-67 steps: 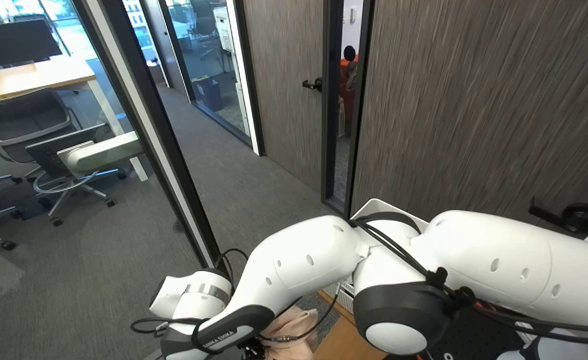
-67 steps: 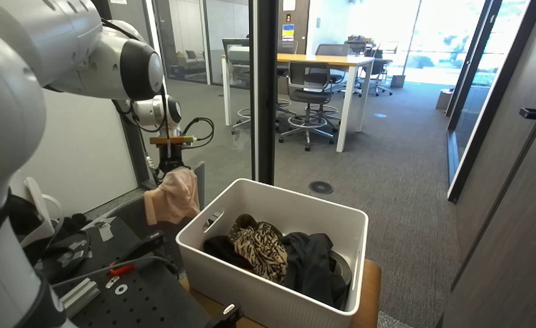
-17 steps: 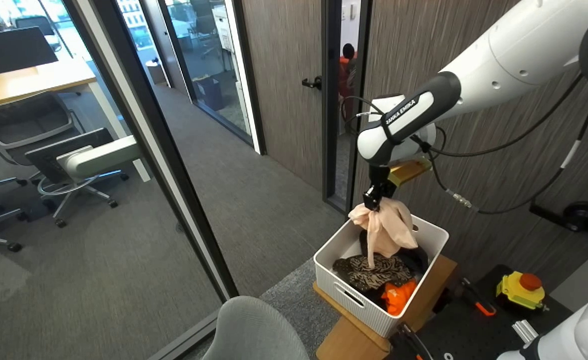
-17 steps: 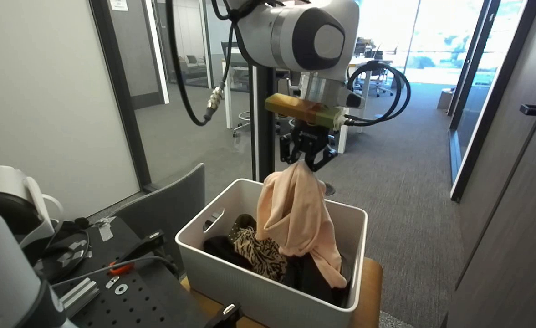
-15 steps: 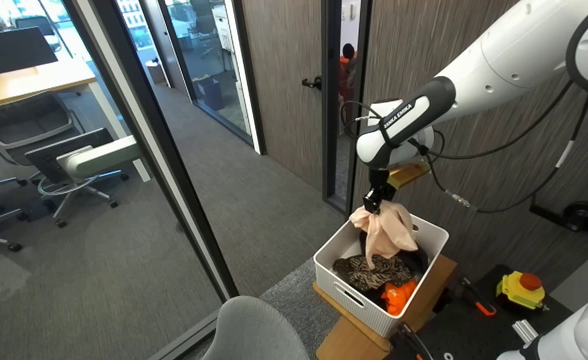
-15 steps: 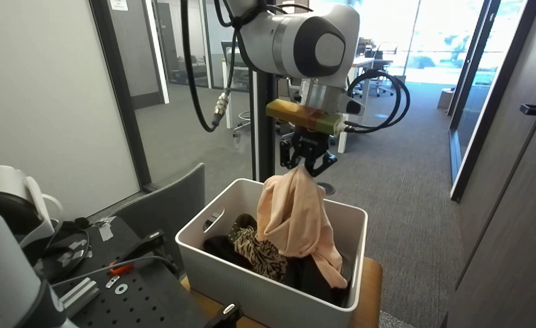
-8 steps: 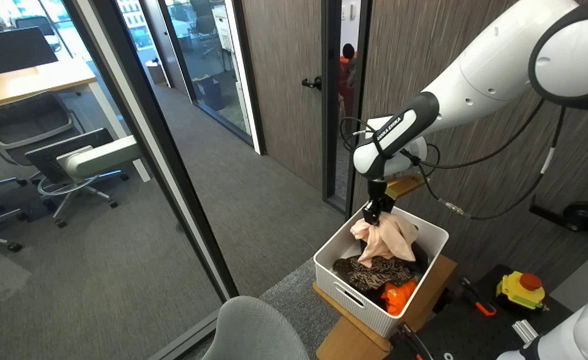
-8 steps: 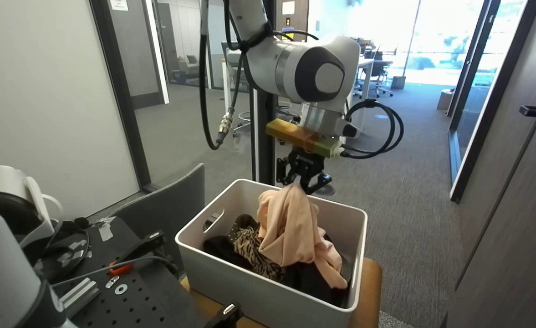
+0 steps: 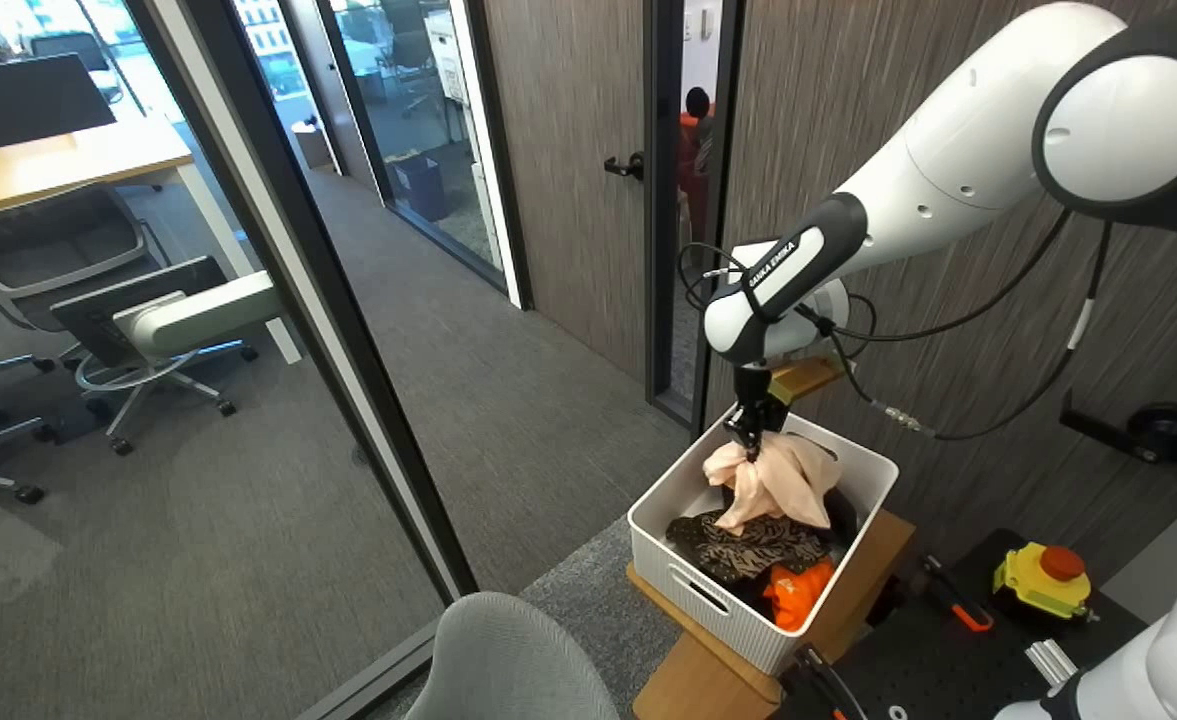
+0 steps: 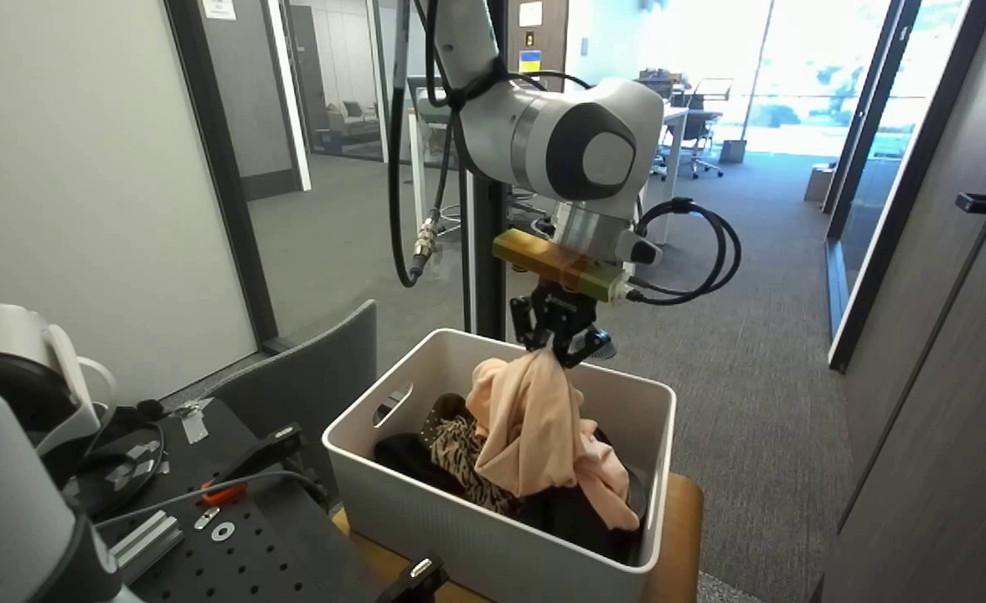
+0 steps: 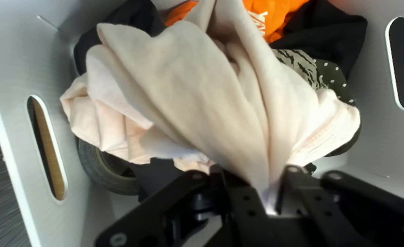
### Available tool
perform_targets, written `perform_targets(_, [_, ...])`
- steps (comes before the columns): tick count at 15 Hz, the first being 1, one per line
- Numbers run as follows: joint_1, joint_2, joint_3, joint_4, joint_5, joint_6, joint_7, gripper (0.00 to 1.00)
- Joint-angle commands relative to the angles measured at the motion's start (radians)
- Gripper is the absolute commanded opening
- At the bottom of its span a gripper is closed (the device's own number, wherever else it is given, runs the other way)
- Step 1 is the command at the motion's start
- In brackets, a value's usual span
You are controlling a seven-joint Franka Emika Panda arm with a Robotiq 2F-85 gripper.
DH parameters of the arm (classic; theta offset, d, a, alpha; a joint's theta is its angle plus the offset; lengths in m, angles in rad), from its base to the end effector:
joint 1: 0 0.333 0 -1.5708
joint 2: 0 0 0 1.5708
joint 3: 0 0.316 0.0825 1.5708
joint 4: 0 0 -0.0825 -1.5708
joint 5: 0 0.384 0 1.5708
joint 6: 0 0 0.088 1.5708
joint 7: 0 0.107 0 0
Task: Move the objects from the grey chair then put them in the white box
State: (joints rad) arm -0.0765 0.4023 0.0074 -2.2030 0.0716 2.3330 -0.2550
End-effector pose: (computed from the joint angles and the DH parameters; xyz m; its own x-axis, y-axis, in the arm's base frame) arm 0.5216 -0.0348 0.1768 0.9580 0.1382 -0.2513 0.1146 -0.9877 -0.1063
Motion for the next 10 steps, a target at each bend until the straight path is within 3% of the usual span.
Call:
perform_targets(1, [-0.008,-0.016,0.011,0.011,0.004,-0.039,-0.006,0.53])
perform_targets(7, [-0.004,-0.153,0.007,-0.075,-0.005,-0.148,-0.014,0.99])
perform_targets(10, [0.001,-0.307,0.001,-0.168,-0.004,-0.225,-0.017,1.0])
